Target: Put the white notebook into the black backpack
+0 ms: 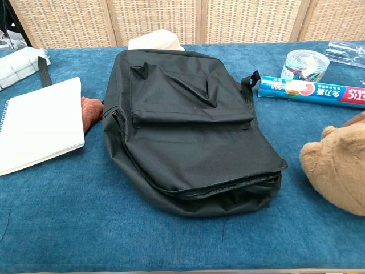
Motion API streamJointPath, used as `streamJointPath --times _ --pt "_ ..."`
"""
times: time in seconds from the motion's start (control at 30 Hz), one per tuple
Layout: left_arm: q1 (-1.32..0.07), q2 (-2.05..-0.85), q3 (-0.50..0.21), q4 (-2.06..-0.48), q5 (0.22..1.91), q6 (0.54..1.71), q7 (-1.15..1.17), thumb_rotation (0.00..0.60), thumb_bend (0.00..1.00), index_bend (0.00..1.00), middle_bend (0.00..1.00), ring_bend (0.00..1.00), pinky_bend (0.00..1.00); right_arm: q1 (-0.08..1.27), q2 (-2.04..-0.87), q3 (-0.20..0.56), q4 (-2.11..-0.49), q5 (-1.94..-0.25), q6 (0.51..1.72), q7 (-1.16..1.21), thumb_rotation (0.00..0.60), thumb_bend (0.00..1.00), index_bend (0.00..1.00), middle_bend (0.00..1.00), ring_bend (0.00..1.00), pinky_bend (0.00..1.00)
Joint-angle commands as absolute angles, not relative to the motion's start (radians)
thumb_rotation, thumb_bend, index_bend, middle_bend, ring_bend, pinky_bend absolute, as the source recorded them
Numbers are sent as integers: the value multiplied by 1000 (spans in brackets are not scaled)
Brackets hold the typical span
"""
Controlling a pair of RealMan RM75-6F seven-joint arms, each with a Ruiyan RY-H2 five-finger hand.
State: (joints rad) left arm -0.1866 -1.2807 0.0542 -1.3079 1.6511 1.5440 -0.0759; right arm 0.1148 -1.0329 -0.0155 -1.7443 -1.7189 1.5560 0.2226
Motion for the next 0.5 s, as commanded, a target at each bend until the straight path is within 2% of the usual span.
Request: streamJointPath --times 0.03,0.23,0.5 --pt "-189 -1294 52 -1287 1661 1547 -89 600 40 0 0 0 0 111 -1034 -10 -1740 -1715 1563 206 600 0 21 0 0 0" --pt "-176 -1303 43 -1274 1649 1558 -85 600 40 0 0 0 0 87 -1096 44 -1682 -1685 1629 -31 600 0 14 0 0 0" --pt "-182 -1300 35 -1264 1646 1544 -82 600 40 0 0 0 0 81 -1126 61 -1682 -1653 1628 -84 600 0 0 0 0 0"
